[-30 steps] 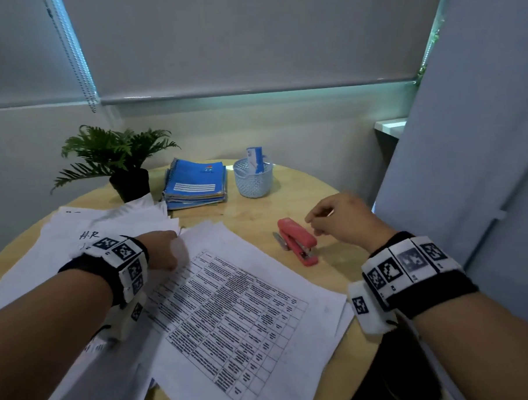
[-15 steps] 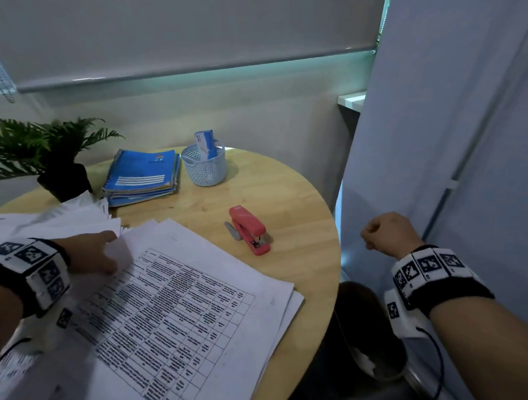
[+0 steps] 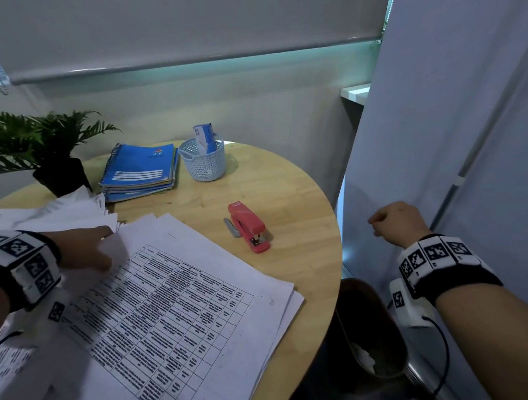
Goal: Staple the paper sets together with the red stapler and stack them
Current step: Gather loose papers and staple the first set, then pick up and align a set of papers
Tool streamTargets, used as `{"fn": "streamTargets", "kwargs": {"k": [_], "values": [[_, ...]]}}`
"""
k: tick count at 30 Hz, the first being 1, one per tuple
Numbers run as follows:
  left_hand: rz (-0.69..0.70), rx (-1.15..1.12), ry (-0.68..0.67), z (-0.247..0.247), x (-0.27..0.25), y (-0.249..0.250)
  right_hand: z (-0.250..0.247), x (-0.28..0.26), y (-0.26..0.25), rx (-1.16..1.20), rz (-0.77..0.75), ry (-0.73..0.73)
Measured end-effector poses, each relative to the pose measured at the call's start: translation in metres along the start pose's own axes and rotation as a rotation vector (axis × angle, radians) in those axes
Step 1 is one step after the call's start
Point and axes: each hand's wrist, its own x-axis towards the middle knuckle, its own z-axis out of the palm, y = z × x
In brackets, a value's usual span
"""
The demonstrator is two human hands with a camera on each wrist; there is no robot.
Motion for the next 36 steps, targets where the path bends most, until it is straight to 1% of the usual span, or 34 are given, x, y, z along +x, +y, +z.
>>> {"fn": "streamTargets", "kwargs": {"k": [5,9,13,16,19,22,24,26,28,30,31,32,33,34,35,36], "values": [[0.016,-0.042,0.055,-0.007,-0.012,0.004,-0.012,-0.014,-0.056,0.049,-0.137,0.0],[0.067,-0.106,0.156,-0.02,-0.024,0.002,-0.021,-0.029,-0.118,0.065,-0.275,-0.014],[0.17,-0.159,0.319,-0.041,-0.044,0.0,-0.018,-0.045,-0.185,0.078,-0.393,-0.069],[0.24,-0.276,0.463,-0.059,-0.063,-0.003,-0.005,-0.056,-0.232,0.111,-0.452,-0.117],[0.297,-0.394,0.594,-0.076,-0.086,-0.007,0.014,-0.065,-0.268,0.243,-0.462,-0.221],[0.378,-0.479,0.706,-0.088,-0.109,-0.015,0.025,-0.073,-0.294,0.49,-0.519,-0.337],[0.401,-0.529,0.779,-0.092,-0.121,-0.02,0.026,-0.077,-0.306,0.637,-0.536,-0.362],[0.391,-0.549,0.844,-0.092,-0.129,-0.027,0.025,-0.082,-0.312,0.715,-0.514,-0.334],[0.345,-0.575,0.94,-0.091,-0.132,-0.037,0.023,-0.084,-0.314,0.796,-0.493,-0.295],[0.217,-0.656,1.115,-0.089,-0.13,-0.053,0.017,-0.088,-0.317,0.925,-0.491,-0.255],[0.154,-0.775,1.187,-0.086,-0.128,-0.062,0.012,-0.091,-0.318,0.987,-0.499,-0.229],[0.127,-0.955,1.204,-0.084,-0.129,-0.067,0.006,-0.093,-0.319,1.035,-0.509,-0.193],[0.133,-1.175,1.142,-0.082,-0.131,-0.07,-0.001,-0.095,-0.32,1.074,-0.527,-0.153],[0.167,-1.38,1.014,-0.079,-0.135,-0.069,-0.007,-0.097,-0.322,1.1,-0.547,-0.116],[0.229,-1.543,0.854,-0.077,-0.137,-0.065,-0.013,-0.1,-0.324,1.123,-0.569,-0.087],[0.302,-1.672,0.73,-0.075,-0.136,-0.061,-0.017,-0.103,-0.327,1.128,-0.593,-0.066]]}}
